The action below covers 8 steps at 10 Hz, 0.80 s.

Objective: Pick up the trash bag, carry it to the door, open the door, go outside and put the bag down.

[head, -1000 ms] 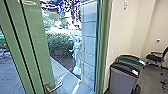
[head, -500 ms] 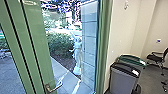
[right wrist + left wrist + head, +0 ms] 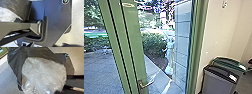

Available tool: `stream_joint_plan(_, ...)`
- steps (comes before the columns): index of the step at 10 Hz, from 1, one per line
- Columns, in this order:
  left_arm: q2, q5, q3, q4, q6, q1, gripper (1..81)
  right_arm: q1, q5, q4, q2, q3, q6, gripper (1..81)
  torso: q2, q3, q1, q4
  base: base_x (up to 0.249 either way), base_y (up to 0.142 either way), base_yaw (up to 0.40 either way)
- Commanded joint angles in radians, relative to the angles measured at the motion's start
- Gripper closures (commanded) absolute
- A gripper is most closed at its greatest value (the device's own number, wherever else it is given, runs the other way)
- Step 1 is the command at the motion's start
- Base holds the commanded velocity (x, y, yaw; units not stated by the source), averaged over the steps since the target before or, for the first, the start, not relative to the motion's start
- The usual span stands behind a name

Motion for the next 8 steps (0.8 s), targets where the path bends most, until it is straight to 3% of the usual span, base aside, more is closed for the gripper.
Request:
stream_joint_plan(1, -0.006, 0.049, 0.012, -0.008, 0.002, -0.047, 81.1, 0.030, -0.043, -0.006, -0.002, 0.028, -0.004, 1.0, 0.000, 0.000, 0.001, 0.000, 0.000, 0.000, 0.306)
stream_joint_plan(5, -0.029, 0.041, 0.051, -0.011, 0.002, -0.035, 81.1, 0.021, -0.041, -0.009, -0.100, 0.202, -0.007, 1.0, 0.000, 0.000, 0.001, 0.000, 0.000, 0.000, 0.306)
stream_joint_plan(8, -0.050, 0.041, 0.070, -0.011, 0.002, -0.031, 81.1, 0.016, -0.041, -0.008, -0.125, 0.217, -0.007, 1.0, 0.000, 0.000, 0.001, 0.000, 0.000, 0.000, 0.306)
